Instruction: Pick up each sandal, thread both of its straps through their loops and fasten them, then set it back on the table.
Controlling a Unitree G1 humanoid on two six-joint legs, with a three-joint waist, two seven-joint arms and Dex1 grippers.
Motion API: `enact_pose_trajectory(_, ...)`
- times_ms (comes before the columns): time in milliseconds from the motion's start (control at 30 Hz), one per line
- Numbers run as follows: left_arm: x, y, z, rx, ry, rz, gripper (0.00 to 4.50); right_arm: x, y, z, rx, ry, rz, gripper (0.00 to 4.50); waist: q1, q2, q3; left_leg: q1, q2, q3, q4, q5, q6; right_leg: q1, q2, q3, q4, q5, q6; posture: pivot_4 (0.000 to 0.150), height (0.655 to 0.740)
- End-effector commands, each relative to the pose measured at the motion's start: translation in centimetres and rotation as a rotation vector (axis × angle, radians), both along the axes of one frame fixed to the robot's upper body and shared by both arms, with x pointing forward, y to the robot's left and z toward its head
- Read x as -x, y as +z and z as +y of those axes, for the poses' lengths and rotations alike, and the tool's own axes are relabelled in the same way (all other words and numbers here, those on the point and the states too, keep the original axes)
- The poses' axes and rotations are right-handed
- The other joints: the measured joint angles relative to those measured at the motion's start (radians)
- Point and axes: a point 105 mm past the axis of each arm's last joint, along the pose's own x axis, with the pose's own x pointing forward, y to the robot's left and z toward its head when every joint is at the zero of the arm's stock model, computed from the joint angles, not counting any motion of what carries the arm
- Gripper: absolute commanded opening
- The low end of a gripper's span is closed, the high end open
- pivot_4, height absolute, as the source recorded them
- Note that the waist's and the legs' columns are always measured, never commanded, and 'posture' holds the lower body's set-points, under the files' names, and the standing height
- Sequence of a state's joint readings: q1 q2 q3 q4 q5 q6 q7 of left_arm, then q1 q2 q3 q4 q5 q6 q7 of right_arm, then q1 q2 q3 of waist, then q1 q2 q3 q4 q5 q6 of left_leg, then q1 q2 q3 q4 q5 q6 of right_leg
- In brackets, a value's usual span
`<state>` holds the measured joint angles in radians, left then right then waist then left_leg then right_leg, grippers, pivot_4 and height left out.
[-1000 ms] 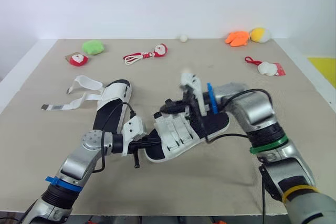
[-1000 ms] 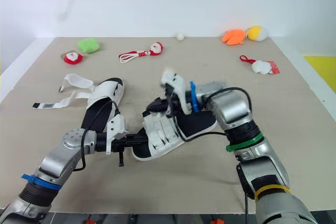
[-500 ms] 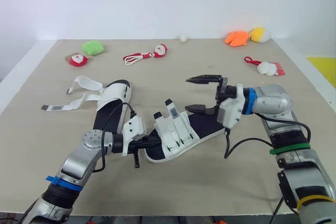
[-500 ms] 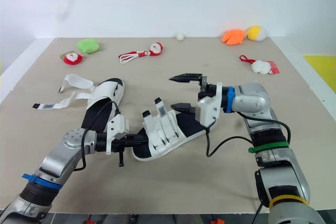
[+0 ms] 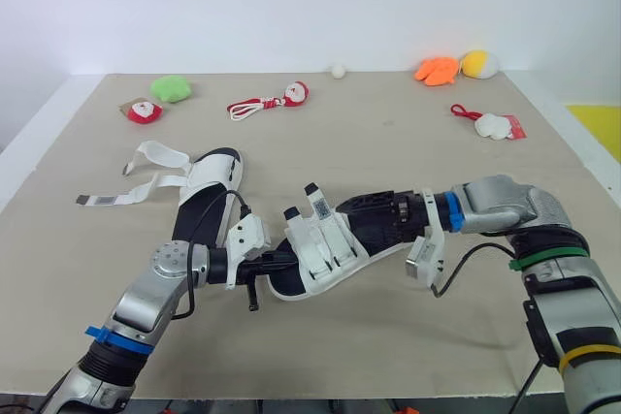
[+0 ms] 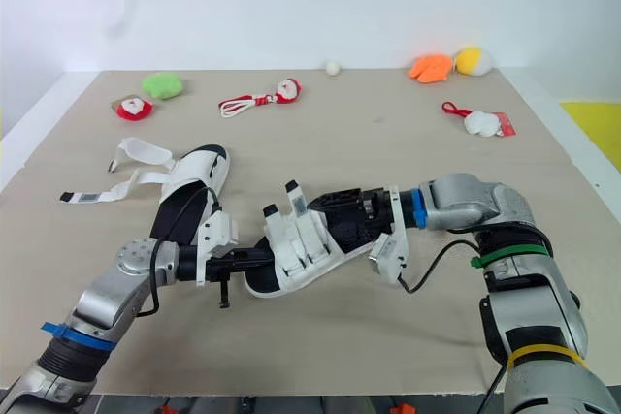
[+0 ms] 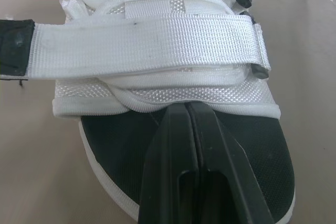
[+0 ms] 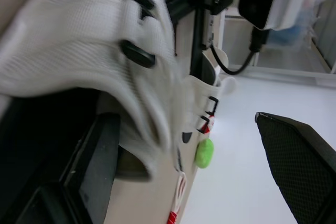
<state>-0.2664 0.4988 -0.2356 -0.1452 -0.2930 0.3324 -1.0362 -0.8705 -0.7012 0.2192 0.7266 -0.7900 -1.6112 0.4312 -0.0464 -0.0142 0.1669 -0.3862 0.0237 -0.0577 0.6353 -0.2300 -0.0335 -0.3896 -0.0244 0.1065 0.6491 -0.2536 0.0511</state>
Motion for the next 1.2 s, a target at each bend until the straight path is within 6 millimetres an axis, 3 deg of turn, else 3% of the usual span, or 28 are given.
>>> enact_pose_trajectory(33,0.9,-2.2,0.3,-0.048,0.002,0.093,0.00,-0.1,0.7,-0.1,0.000,0.021,-0.058,4.43,-0.001,0.000,0.000,0.000,0.000,0.000,0.000,0.000,0.000,0.000,0.000,0.000,0.000,0.000,0.000,0.150,0.7400)
enact_pose_trajectory(267,0.9,-2.2,0.3,-0.047,0.003,0.094,0.00,-1.0,0.3,-0.7,-0.007,0.010,-0.117,4.43,-0.001,0.000,0.000,0.000,-0.001,0.001,0.000,0.000,-0.001,-0.001,-0.001,0.001,0.000,0.000,0.000,0.150,0.7400)
enact_pose_trajectory(433,0.8,-2.1,0.0,-0.045,-0.006,0.088,0.00,-0.4,0.2,1.1,-0.052,0.125,-0.163,4.43,-0.002,0.000,0.000,0.001,-0.001,0.001,-0.001,0.000,-0.001,-0.001,0.000,0.002,0.001,-0.002,-0.003,0.150,0.7400)
enact_pose_trajectory(533,0.7,-1.8,0.0,-0.039,-0.010,0.083,0.00,-0.3,0.0,1.8,-0.059,0.169,-0.177,3.64,-0.002,0.000,0.000,0.000,-0.002,0.001,-0.001,0.001,-0.002,-0.002,-0.001,0.002,0.002,-0.002,-0.003,0.150,0.7400)
enact_pose_trajectory(700,1.0,-0.3,-0.1,0.026,-0.031,0.070,0.00,-0.3,-0.3,1.9,-0.064,0.196,-0.176,1.15,-0.003,0.000,0.000,0.000,-0.003,0.002,-0.001,0.002,-0.003,-0.002,-0.002,0.003,0.002,-0.002,-0.002,0.150,0.7400)
enact_pose_trajectory(733,1.2,0.3,-0.2,0.049,-0.040,0.066,0.25,-0.3,-0.2,1.9,-0.073,0.197,-0.175,0.53,-0.003,0.000,0.000,0.000,-0.003,0.002,-0.001,0.002,-0.003,-0.002,-0.002,0.003,0.002,-0.002,-0.001,0.150,0.7400)
enact_pose_trajectory(800,1.5,1.7,-0.3,0.100,-0.048,0.037,0.73,-0.3,0.2,1.8,-0.097,0.193,-0.170,0.00,-0.003,-0.001,0.000,0.000,-0.002,0.002,-0.001,0.001,-0.003,-0.003,-0.002,0.003,0.002,-0.001,0.000,0.150,0.7400)
enact_pose_trajectory(1067,1.3,4.7,0.4,0.111,0.017,-0.083,4.13,-1.2,3.2,0.1,-0.245,0.066,-0.157,0.00,-0.003,-0.003,0.002,-0.007,-0.002,0.002,-0.001,0.002,-0.003,-0.010,-0.002,0.004,0.004,-0.001,0.000,0.150,0.7400)
enact_pose_trajectory(1100,1.2,5.0,0.5,0.113,0.029,-0.094,4.43,-1.3,3.5,-0.3,-0.260,0.043,-0.153,0.00,-0.003,-0.003,0.002,-0.007,-0.002,0.002,-0.001,0.002,-0.003,-0.010,-0.002,0.004,0.004,-0.001,0.000,0.150,0.7400)
enact_pose_trajectory(1200,0.2,7.1,0.7,0.180,0.094,-0.153,4.43,-3.2,5.5,-2.9,-0.360,-0.162,-0.141,0.00,-0.002,-0.006,0.004,-0.007,-0.002,0.002,-0.001,0.002,-0.003,-0.010,-0.002,0.003,0.004,-0.001,0.000,0.150,0.7400)
